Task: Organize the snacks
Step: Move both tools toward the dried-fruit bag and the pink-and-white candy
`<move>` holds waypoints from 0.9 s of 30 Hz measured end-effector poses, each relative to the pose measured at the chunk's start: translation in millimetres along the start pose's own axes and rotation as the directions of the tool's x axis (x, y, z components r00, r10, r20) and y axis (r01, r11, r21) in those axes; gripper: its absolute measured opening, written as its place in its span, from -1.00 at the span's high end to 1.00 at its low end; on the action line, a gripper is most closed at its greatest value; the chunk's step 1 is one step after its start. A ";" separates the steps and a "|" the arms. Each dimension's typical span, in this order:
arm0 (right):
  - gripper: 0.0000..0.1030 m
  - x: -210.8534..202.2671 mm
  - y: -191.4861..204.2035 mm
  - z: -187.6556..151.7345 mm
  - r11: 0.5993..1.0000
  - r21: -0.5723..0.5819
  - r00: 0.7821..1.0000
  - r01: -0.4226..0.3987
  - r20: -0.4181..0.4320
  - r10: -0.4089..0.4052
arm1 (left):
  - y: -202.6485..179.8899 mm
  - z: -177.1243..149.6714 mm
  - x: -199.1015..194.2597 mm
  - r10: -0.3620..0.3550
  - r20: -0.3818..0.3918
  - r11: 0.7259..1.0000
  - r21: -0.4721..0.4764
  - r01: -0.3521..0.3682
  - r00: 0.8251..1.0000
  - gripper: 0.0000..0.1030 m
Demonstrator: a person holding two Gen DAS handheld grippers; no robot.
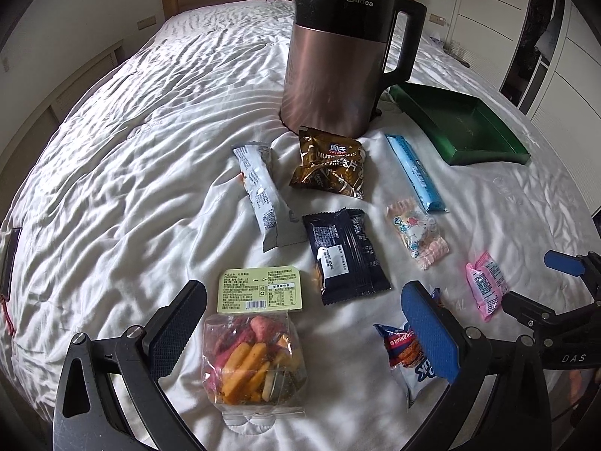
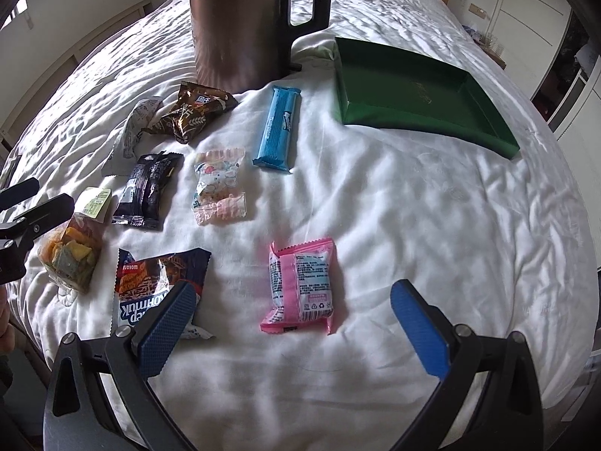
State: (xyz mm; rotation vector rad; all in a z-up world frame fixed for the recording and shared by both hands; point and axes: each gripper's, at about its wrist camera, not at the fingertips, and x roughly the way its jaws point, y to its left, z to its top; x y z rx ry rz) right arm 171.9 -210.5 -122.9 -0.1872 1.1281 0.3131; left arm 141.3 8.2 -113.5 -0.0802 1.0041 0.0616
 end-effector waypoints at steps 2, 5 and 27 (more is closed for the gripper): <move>-1.00 2.7 1.3 2.8 1.000 -0.002 1.000 -0.009 -0.003 0.009 | -0.2 1.8 2.9 0.001 -0.003 1.000 0.001 -0.001 1.000 -0.98; -1.00 6.4 5.7 7.5 1.000 -0.011 1.000 -0.018 0.000 0.018 | 0.5 5.0 7.1 0.011 -0.010 1.000 -0.002 -0.012 1.000 -0.98; -1.00 19.4 -3.7 17.6 0.999 0.010 0.999 -0.044 -0.005 0.044 | 20.9 11.7 24.4 0.036 -0.045 0.998 -0.055 -0.039 0.998 -0.98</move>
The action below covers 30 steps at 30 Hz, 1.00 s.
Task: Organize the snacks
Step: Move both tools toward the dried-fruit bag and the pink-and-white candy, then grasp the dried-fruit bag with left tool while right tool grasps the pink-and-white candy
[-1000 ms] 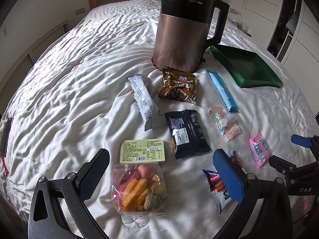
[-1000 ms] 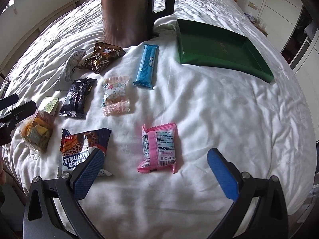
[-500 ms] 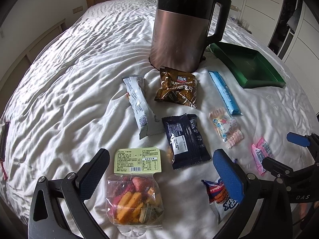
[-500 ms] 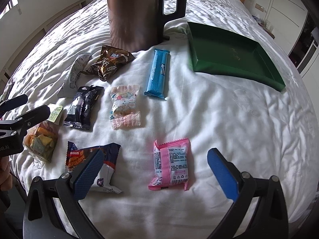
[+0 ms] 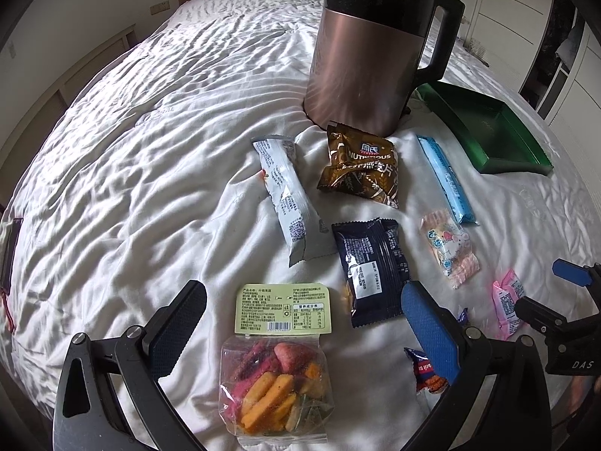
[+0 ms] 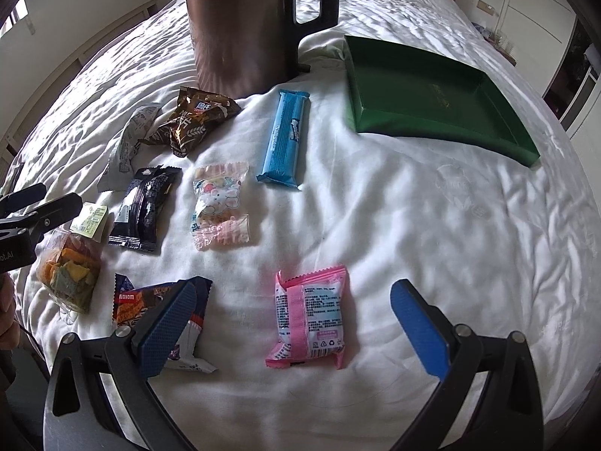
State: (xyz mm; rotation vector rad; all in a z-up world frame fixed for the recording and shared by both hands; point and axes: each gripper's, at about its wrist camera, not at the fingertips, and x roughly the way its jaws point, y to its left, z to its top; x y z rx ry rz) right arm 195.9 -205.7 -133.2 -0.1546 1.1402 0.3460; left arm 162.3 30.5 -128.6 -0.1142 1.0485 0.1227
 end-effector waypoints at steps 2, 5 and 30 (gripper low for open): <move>-1.00 0.8 -1.6 -1.5 1.000 0.003 1.000 0.000 -0.003 0.000 | 2.5 -4.6 -1.7 0.001 -0.007 1.000 0.000 -0.001 1.000 -0.98; -1.00 2.8 -2.8 -3.1 1.000 0.006 1.000 -0.002 -0.010 0.002 | 5.1 -12.4 -3.2 0.006 -0.018 1.000 0.002 -0.006 1.000 -0.98; -1.00 33.6 55.8 32.4 0.994 -0.033 0.994 -0.108 -0.022 0.108 | 21.1 -34.4 6.0 0.002 -0.066 1.000 0.000 -0.002 0.998 -0.98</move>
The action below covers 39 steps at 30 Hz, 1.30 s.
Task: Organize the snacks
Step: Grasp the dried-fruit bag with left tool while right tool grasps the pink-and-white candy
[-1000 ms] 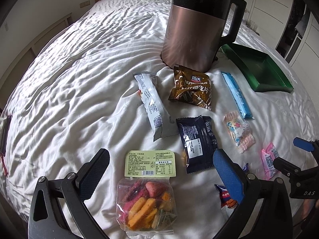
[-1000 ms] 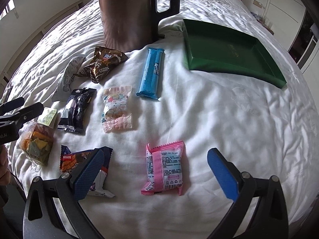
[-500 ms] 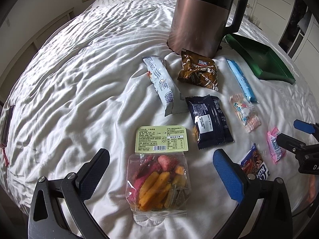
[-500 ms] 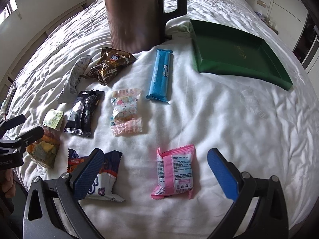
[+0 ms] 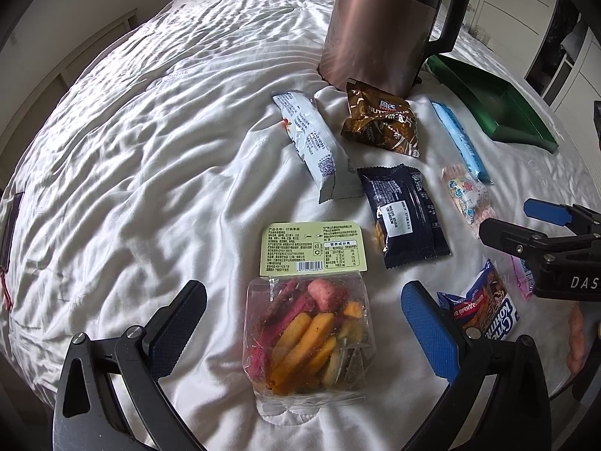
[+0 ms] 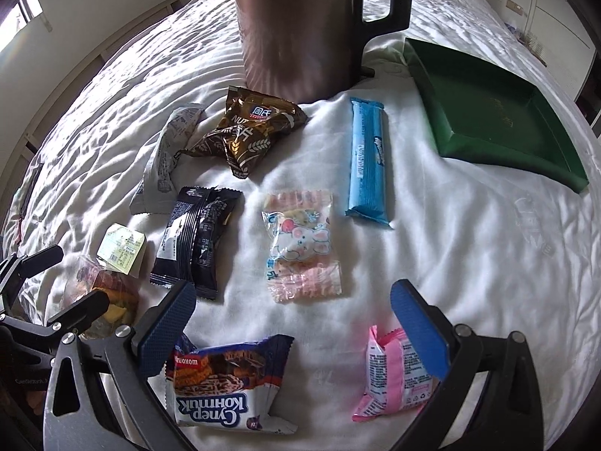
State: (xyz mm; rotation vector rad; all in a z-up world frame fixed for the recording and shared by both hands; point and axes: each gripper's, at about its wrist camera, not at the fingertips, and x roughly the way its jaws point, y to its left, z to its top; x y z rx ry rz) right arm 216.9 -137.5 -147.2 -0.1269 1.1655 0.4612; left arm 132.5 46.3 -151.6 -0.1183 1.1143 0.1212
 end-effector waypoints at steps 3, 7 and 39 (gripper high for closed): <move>-1.00 6.1 1.6 1.3 1.000 0.003 1.000 -0.006 -0.005 0.006 | 0.4 -0.7 3.2 0.002 -0.005 1.000 0.003 -0.002 1.000 -0.98; -1.00 13.1 -0.7 3.8 1.000 0.019 1.000 -0.016 -0.009 0.016 | 0.6 -2.7 8.9 0.001 -0.020 1.000 0.012 -0.001 1.000 -0.97; 0.81 55.5 -24.6 22.7 0.996 0.038 0.993 -0.080 -0.086 0.083 | 15.4 -13.5 69.4 0.018 -0.212 0.999 -0.038 -0.027 0.977 -0.81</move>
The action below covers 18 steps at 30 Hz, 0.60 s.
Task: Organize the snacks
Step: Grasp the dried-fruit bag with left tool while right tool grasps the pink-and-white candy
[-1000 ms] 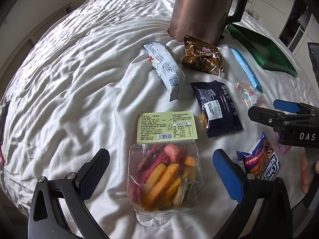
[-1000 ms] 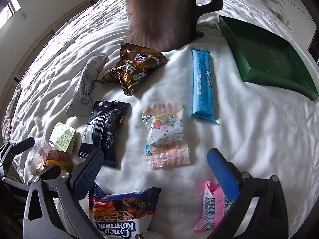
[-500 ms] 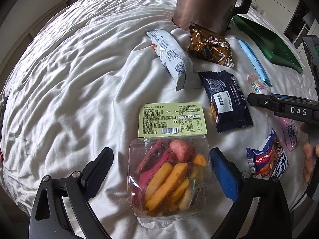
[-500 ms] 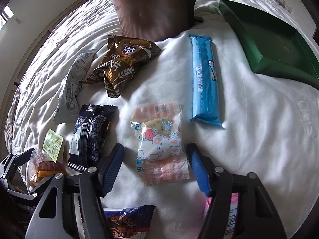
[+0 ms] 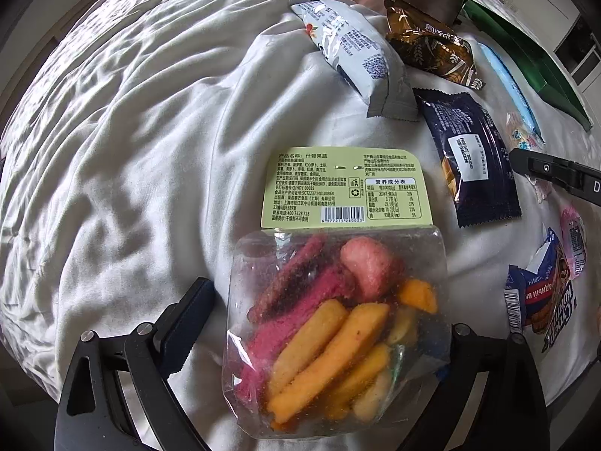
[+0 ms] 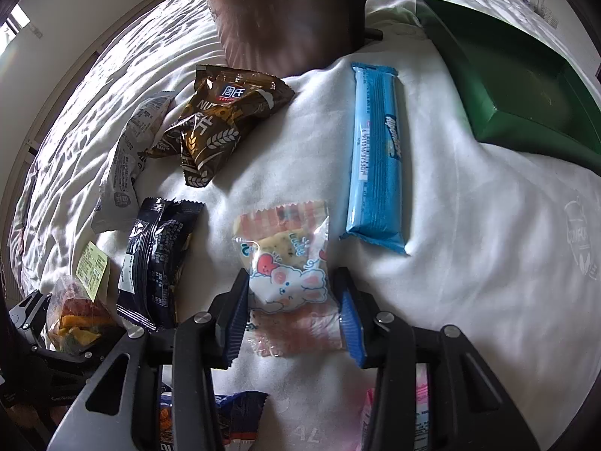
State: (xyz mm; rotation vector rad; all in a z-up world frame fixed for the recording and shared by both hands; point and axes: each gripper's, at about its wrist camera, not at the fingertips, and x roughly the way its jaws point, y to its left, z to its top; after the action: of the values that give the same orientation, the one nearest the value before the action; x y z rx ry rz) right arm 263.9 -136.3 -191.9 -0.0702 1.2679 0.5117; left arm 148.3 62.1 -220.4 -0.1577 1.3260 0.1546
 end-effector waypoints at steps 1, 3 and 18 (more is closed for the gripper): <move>0.81 0.1 -0.1 -0.1 1.000 0.000 1.000 -0.001 0.001 0.001 | 0.8 0.6 0.5 -0.004 -0.003 1.000 -0.004 0.004 1.000 -0.77; 0.81 -2.2 -3.7 -2.9 1.000 -0.002 1.000 -0.002 0.002 0.002 | 2.0 2.3 -0.5 -0.008 -0.006 1.000 0.000 0.008 1.000 -0.70; 1.00 -5.0 -12.6 -7.0 0.999 -0.018 0.998 -0.046 0.034 0.047 | -4.2 14.3 -4.5 0.042 0.018 0.998 0.041 -0.042 0.999 -0.05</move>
State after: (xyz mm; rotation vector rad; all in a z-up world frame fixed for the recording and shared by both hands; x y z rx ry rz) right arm 261.7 -151.4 -192.3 -0.0465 1.2343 0.5619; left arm 161.8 60.8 -212.6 -0.0933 1.3150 0.1638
